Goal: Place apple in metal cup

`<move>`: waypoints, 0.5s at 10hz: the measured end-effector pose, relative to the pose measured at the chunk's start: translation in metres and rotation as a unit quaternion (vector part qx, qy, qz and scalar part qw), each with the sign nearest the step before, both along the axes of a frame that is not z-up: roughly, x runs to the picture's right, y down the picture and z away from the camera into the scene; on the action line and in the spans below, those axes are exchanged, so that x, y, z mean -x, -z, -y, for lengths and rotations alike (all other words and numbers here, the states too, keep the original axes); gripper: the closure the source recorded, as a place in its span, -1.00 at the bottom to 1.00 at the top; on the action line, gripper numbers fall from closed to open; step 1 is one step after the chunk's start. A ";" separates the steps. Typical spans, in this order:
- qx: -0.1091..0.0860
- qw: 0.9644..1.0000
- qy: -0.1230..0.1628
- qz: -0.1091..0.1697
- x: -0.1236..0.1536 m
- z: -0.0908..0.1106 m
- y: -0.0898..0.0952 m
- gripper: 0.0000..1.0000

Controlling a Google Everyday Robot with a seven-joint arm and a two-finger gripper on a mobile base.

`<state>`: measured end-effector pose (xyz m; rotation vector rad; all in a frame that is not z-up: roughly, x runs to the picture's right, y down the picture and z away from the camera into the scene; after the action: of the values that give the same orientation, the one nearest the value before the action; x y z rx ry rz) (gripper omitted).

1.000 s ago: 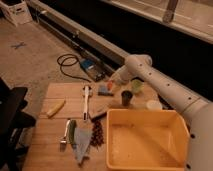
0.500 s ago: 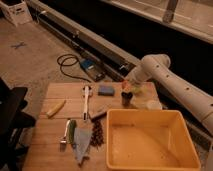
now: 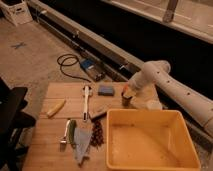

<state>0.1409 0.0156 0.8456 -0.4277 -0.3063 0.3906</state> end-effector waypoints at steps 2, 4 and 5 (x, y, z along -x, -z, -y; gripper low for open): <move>0.005 1.000 -0.002 0.003 0.003 -0.005 -0.004 0.26; 0.005 1.000 -0.006 -0.002 0.001 -0.006 -0.002 -0.59; 0.005 1.000 -0.006 -0.003 -0.001 -0.006 -0.001 -0.60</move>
<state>0.1415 0.0217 0.8462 -0.4337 -0.3005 0.4049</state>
